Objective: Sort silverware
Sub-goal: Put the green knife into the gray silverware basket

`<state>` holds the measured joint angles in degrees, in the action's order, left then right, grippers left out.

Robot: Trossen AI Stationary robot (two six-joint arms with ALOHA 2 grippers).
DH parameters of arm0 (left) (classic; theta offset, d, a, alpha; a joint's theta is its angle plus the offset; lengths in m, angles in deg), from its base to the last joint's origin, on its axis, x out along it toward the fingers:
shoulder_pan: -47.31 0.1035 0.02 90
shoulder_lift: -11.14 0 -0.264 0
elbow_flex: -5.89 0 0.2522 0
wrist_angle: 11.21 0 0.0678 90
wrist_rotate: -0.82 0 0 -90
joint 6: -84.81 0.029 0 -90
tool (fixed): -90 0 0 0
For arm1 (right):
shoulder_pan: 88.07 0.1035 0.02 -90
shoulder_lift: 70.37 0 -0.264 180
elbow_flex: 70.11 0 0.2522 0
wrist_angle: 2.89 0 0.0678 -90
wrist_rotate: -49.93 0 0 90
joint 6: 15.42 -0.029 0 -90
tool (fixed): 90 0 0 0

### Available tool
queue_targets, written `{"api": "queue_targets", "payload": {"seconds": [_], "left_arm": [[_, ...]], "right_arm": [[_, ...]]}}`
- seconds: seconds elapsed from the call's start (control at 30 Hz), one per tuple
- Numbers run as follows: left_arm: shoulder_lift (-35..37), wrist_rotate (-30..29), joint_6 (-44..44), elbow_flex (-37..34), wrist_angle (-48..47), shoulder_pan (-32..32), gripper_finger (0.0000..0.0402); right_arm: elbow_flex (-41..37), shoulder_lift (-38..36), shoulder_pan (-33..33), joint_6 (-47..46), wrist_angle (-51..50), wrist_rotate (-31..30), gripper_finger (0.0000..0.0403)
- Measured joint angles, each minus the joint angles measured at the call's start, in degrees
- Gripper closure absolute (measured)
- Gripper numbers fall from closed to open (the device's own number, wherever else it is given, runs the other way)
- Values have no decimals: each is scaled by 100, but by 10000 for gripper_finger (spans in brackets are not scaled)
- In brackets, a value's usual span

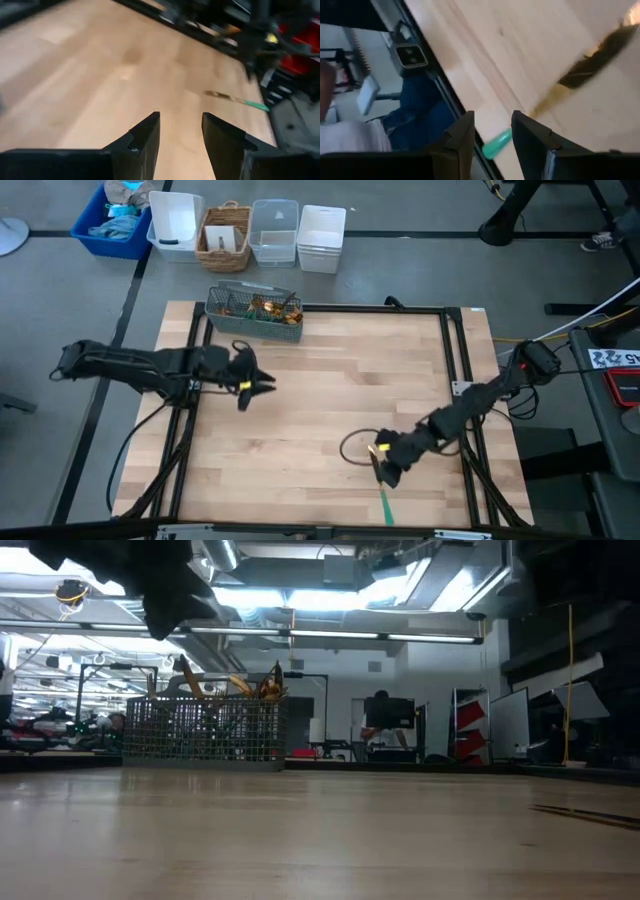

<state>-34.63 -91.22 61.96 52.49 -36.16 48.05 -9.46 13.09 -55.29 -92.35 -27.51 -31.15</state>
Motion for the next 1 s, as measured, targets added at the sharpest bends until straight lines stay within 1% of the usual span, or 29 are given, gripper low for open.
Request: {"api": "queue_targets", "payload": {"seconds": [0.13,0.2,0.33,0.4,0.47,0.53,0.83,0.93,1.0], "left_arm": [[-295,-38,-139,-2,337,-654,263],[-507,-119,-126,-6,718,-929,263],[-896,-179,41,-5,1394,-1325,263],[-1061,-179,151,-4,1570,-1468,263],[-1247,-180,186,-4,1824,-1562,263],[-1374,-194,187,-5,1847,-1629,263],[-1899,-223,181,-4,2030,-1697,263],[-1987,-223,183,-4,2061,-1699,263],[-2036,-228,182,-4,2119,-1699,263]], "right_arm": [[-1,190,420,-808,-72,-206,274],[-1,330,575,-1134,-167,-288,275],[-3,716,734,-1556,-125,-276,275],[-7,891,740,-1617,34,-157,275],[1,1007,738,-1633,99,-119,275],[21,1119,734,-1635,132,-142,275],[553,1522,734,-1631,-27,-698,275],[797,1682,734,-1632,-454,-723,275],[971,1757,734,-1632,-949,-720,275]]}}
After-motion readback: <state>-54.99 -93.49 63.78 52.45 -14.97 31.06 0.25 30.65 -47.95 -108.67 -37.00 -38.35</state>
